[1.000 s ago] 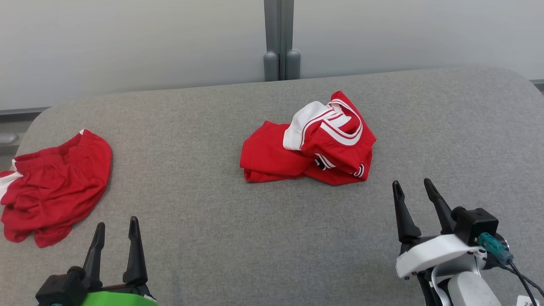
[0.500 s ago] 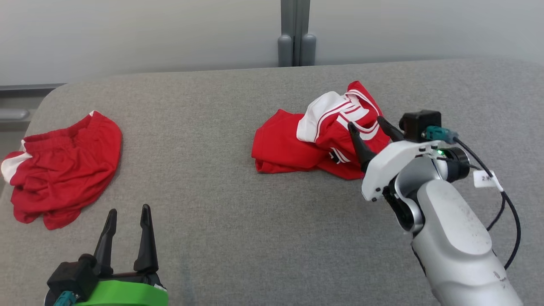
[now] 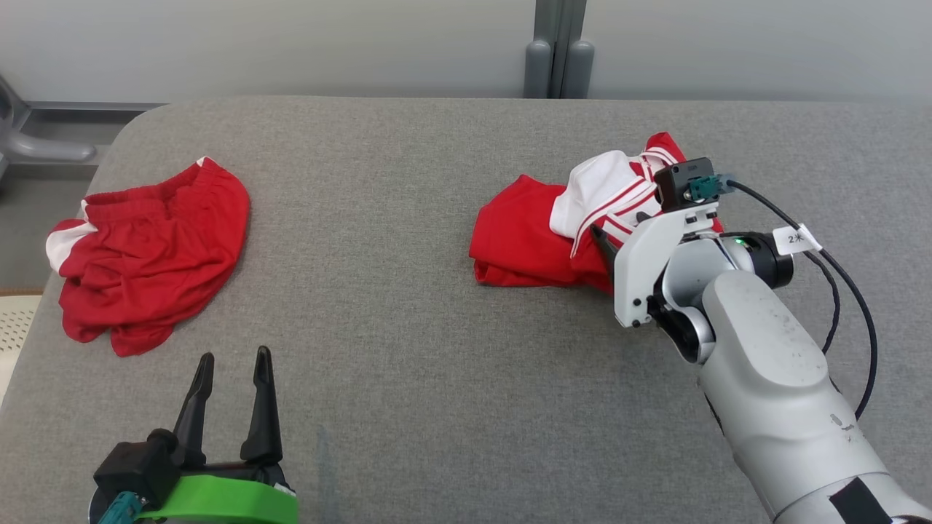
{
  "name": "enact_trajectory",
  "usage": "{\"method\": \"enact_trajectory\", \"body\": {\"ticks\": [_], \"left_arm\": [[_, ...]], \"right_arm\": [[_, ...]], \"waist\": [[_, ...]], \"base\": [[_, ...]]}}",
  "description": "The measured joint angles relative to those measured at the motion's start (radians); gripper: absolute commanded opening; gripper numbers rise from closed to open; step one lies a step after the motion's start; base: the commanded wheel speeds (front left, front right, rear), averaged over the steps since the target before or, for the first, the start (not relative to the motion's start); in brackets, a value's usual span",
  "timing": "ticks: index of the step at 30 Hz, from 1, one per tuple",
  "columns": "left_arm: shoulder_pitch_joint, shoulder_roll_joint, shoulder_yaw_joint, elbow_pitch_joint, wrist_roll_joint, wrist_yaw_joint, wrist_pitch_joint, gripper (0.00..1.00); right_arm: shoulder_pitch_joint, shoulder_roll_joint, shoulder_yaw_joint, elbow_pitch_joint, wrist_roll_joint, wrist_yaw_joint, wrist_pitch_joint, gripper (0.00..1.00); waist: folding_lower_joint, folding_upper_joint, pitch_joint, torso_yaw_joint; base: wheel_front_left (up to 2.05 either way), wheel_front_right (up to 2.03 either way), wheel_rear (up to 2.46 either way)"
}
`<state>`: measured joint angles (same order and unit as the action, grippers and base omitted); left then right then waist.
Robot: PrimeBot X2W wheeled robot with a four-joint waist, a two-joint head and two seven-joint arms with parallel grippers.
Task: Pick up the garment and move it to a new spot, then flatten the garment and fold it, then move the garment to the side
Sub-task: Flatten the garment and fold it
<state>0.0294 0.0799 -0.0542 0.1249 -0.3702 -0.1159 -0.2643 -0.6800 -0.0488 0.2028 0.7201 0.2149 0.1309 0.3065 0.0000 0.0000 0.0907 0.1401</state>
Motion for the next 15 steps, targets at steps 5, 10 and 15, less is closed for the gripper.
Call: {"method": "enact_trajectory", "body": {"ticks": [5,10,15], "left_arm": [[0.001,-0.002,0.000,0.003,0.000,-0.004,0.000,1.00],[0.005,-0.003,0.003,0.003,0.002,-0.006,0.000,1.00],[0.005,-0.004,-0.001,0.006,0.002,-0.007,0.000,1.00]], "right_arm": [[0.062,0.000,-0.047,-0.016,-0.067,0.000,0.014,1.00],[0.115,0.000,-0.085,-0.054,-0.110,0.000,0.052,0.56],[0.153,0.000,-0.102,-0.087,-0.121,0.000,0.077,0.00]], "waist": [[0.0000,0.0000,-0.006,0.003],[0.0000,0.0000,-0.011,-0.007],[0.0000,0.0000,-0.013,-0.015]], "base": [[0.00,0.00,0.00],[0.00,0.00,0.00],[0.00,0.00,0.00]]}}
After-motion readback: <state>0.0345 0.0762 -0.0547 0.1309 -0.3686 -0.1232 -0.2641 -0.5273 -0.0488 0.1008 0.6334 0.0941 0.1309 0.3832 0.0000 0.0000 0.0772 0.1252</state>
